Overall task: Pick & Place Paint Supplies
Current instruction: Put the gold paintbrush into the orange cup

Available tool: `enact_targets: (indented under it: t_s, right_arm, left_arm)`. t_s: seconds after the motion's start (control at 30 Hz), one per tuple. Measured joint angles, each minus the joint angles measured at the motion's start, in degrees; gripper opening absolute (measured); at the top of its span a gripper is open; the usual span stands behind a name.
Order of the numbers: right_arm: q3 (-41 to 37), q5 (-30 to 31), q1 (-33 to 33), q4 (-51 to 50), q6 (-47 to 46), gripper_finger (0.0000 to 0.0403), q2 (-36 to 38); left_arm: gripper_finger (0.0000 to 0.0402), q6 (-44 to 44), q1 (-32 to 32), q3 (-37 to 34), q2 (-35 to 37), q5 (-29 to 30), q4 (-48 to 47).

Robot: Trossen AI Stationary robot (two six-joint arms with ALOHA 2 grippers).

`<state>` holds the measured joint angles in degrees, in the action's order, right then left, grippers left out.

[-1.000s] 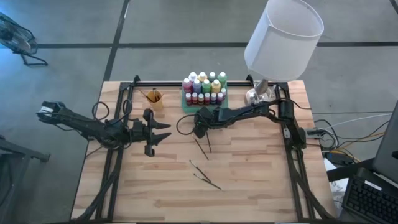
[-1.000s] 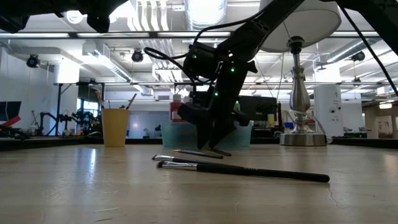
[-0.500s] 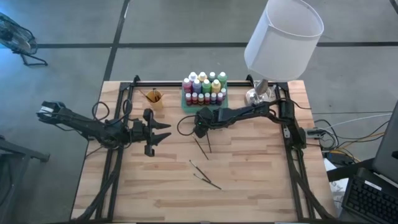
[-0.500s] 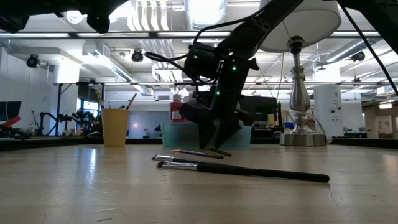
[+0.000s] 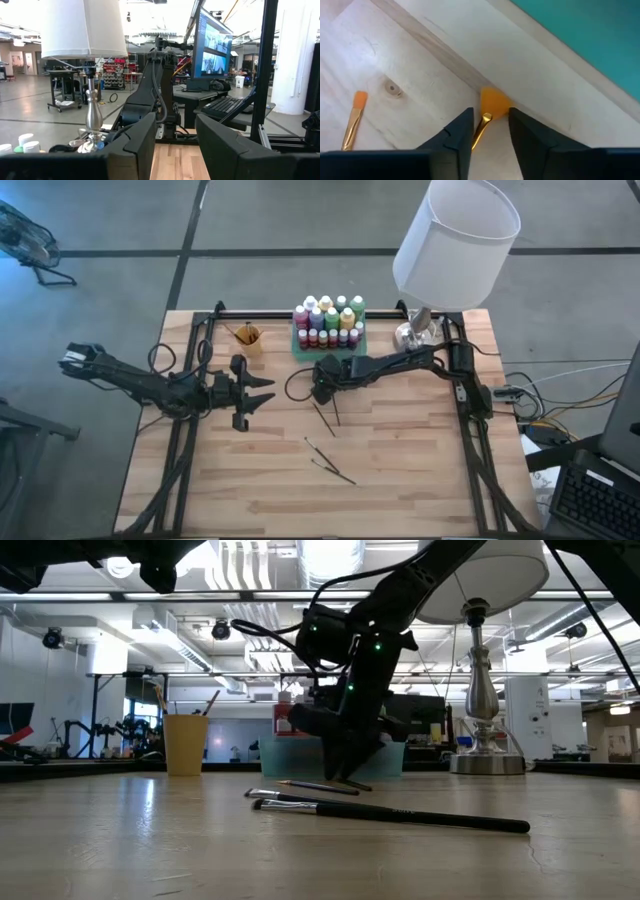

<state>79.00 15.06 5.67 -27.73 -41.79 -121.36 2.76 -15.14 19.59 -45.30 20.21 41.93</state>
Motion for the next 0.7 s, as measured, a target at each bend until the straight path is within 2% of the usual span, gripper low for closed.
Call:
enact_targets:
  t_s: [0.47, 0.7]
  right_arm:
    - [0.0, 0.7, -0.2, 1.3, 5.7, 0.0015, 0.0]
    - [0.0, -0.1, -0.1, 1.3, 7.1, 0.001, 0.0]
  left_arm:
    - [0.0147, -0.3, 0.0, 0.0, 0.0, 0.0, 0.0]
    - [0.0146, -0.3, 0.0, 0.0, 0.0, 0.0, 0.0]
